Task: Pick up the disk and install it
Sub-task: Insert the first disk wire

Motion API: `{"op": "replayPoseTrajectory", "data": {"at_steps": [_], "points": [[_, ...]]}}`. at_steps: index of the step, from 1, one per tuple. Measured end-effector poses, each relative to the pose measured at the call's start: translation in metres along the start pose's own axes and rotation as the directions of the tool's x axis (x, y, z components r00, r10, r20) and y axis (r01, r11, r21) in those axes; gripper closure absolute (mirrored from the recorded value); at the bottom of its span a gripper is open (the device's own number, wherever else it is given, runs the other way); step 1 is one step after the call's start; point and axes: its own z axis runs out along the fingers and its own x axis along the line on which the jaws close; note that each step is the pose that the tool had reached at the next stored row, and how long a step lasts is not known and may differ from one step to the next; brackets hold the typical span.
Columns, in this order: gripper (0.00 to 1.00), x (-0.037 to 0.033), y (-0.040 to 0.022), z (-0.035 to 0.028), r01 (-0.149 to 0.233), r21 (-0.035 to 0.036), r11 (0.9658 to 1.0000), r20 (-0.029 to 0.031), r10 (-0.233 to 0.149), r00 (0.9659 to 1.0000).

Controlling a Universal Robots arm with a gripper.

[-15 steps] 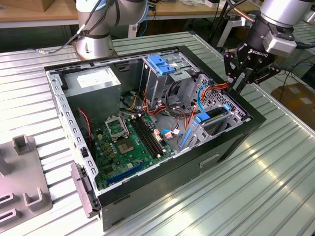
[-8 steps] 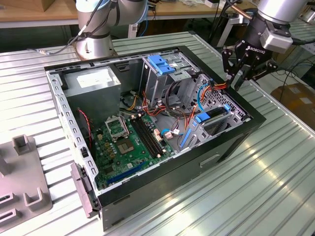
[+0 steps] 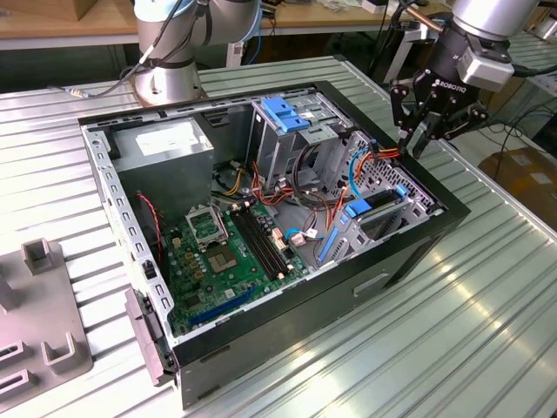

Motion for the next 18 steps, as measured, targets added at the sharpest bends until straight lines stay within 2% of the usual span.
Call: {"op": "replayPoseTrajectory", "data": {"at_steps": [2, 3, 6, 8, 12, 14, 18], "points": [[0.69, 0.0000, -0.0001, 0.0000, 0.017, 0.0005, 0.9998, 0.0000, -0.017, 0.9998], [0.69, 0.0000, -0.0001, 0.0001, 0.042, 0.0011, 0.9991, -0.0001, -0.042, 0.9991], [0.69, 0.0001, -0.0001, 0.0002, 0.102, 0.0023, 0.9948, -0.0005, -0.102, 0.9948], [0.69, 0.0002, -0.0006, 0.0002, 0.126, 0.0029, 0.9920, -0.0006, -0.126, 0.9920], [0.69, -0.0026, -0.0062, 0.0002, 0.141, 0.0033, 0.9900, -0.0007, -0.141, 0.9900], [0.69, -0.0015, -0.0094, 0.0004, 0.150, 0.0034, 0.9887, -0.0009, -0.150, 0.9887], [0.69, -0.0007, -0.0112, 0.0020, 0.192, 0.0046, 0.9814, -0.0014, -0.192, 0.9814]]}}
